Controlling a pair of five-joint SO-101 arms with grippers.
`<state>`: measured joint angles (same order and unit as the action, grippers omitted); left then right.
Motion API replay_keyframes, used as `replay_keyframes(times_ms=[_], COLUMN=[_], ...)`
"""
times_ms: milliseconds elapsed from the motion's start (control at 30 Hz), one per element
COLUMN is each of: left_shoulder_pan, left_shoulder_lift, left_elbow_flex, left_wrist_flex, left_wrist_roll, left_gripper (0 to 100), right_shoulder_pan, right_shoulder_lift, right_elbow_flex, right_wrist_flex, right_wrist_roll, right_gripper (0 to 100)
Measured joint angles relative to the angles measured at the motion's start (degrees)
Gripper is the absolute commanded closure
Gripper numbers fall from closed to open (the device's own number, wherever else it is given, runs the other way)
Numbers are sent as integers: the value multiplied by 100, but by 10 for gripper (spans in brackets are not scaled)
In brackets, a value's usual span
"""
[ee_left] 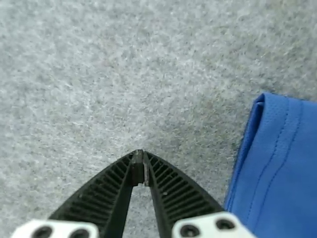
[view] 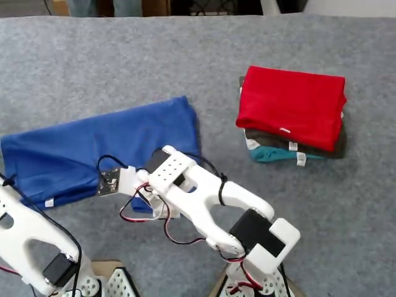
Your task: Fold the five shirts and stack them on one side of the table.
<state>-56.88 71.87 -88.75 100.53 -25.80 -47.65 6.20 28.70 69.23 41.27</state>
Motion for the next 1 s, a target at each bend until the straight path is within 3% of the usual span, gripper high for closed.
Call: replay_keyframes(times_ms=[133,533,733,1000], left_shoulder_pan=[0,0,0,0], left_shoulder_lift=[0,0,0,0], left_elbow_flex=[0,0,0,0], left_wrist_flex=[0,0,0,0], left_wrist_roll=[0,0,0,0], left_gripper=[971,971,971,971], right_shoulder_pan=[9,9,9,-26], right_shoulder_lift=[-422,-686,-598,-290], right_elbow_flex=[0,0,229,237], right_wrist_flex=[97,-35,-527,-396], right_wrist_roll=[0,0,-26,-26], right_gripper=[988,753,742,741])
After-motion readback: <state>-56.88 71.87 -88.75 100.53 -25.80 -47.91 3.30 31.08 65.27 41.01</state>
